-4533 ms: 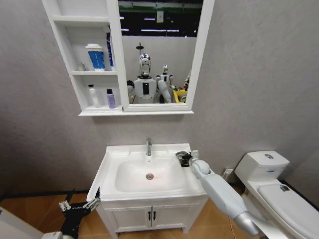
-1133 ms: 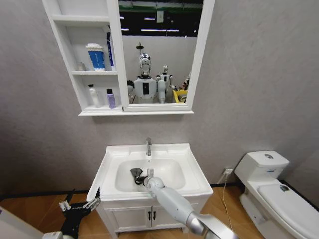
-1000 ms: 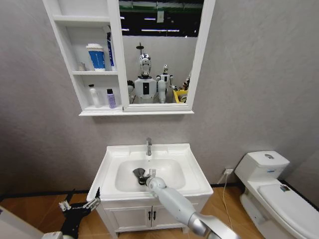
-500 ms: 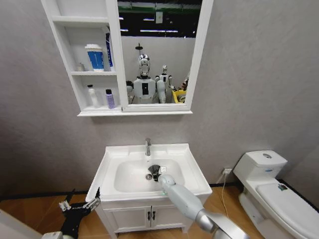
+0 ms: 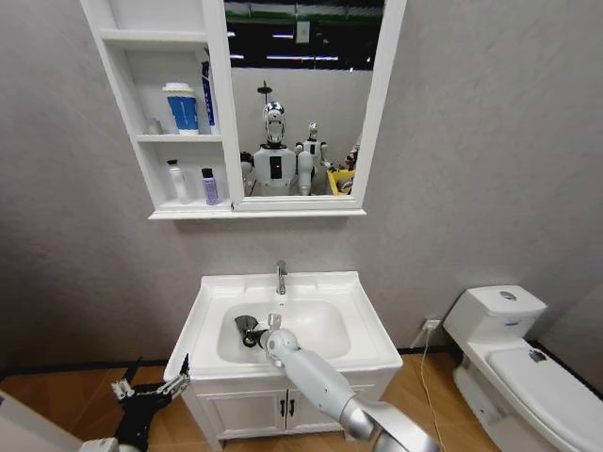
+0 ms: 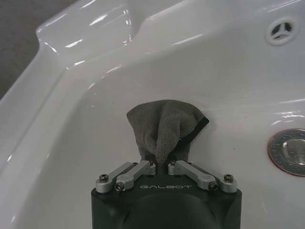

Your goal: Move facial cleanser and shampoo from washbasin to cabinet, then wipe washbasin with towel.

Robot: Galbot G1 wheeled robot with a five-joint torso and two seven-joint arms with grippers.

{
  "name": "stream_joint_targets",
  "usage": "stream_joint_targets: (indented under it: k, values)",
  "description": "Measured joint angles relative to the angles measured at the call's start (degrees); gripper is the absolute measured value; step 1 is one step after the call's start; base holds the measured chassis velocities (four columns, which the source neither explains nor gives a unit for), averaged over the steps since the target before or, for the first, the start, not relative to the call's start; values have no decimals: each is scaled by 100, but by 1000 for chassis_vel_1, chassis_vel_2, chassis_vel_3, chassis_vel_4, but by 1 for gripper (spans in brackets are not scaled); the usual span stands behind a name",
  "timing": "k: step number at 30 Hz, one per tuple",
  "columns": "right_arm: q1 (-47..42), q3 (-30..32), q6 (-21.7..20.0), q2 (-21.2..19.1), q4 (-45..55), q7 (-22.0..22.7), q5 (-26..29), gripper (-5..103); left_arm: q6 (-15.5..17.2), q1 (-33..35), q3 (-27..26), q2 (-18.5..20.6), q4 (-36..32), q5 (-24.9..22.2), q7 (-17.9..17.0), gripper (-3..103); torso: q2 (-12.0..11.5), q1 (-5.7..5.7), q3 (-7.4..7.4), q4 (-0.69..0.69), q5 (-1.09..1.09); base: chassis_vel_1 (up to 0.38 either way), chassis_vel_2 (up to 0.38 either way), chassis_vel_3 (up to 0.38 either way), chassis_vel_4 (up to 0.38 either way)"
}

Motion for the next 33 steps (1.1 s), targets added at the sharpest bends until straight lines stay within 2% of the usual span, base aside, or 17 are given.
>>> stream_joint_targets:
  k: [1, 2, 5, 6, 8, 13, 15, 18, 23, 26, 30, 33]
  values:
    - [-48, 48, -72, -109, 53, 199, -78, 6, 0, 0, 0, 0, 0, 0, 0, 100, 0, 0, 0, 0, 0, 0, 0, 0, 0]
    - [-48, 48, -72, -109, 53, 199, -78, 6, 0, 0, 0, 0, 0, 0, 0, 100, 0, 0, 0, 0, 0, 0, 0, 0, 0]
    - [-194, 183, -275, -744, 374, 895, -521, 6, 0, 0, 0, 0, 0, 0, 0, 100, 0, 0, -1, -4, -2, 0, 0, 0, 0]
    - [-194, 183, -275, -744, 374, 895, -521, 6, 0, 0, 0, 0, 0, 0, 0, 100, 0, 0, -1, -4, -2, 0, 0, 0, 0]
    - [-232, 263, -330, -1127, 483, 1130, -776, 6, 0, 0, 0, 0, 0, 0, 0, 100, 0, 0, -1, -3, 0, 0, 0, 0, 0]
    - [-285, 309, -324, -1511, 727, 1252, -1050, 6, 0, 0, 0, 0, 0, 0, 0, 100, 0, 0, -1, -1, 1, 0, 0, 0, 0]
    - [-327, 358, -294, -1714, 955, 1430, -1351, 6, 0, 0, 0, 0, 0, 0, 0, 100, 0, 0, -1, -2, -1, 0, 0, 0, 0]
    - [-355, 408, -234, -1797, 1074, 1556, -1574, 6, 0, 0, 0, 0, 0, 0, 0, 100, 0, 0, 0, -2, -1, 0, 0, 0, 0]
    - [-493, 504, -60, -2011, 1742, 2249, -1799, 6, 0, 0, 0, 0, 0, 0, 0, 100, 0, 0, -1, -3, -3, 0, 0, 0, 0]
    - [-554, 559, 45, -2060, 1893, 2368, -2019, 6, 0, 0, 0, 0, 0, 0, 0, 100, 0, 0, 0, -3, -2, 0, 0, 0, 0]
    - [-613, 726, 440, -2075, 1941, 2387, -2466, 6, 0, 0, 0, 0, 0, 0, 0, 100, 0, 0, 0, -3, -2, 0, 0, 0, 0]
    - [-641, 917, 743, -2132, 1948, 2107, -2706, 8, 0, 0, 0, 0, 0, 0, 0, 100, 0, 0, 0, -2, -2, 0, 0, 0, 0]
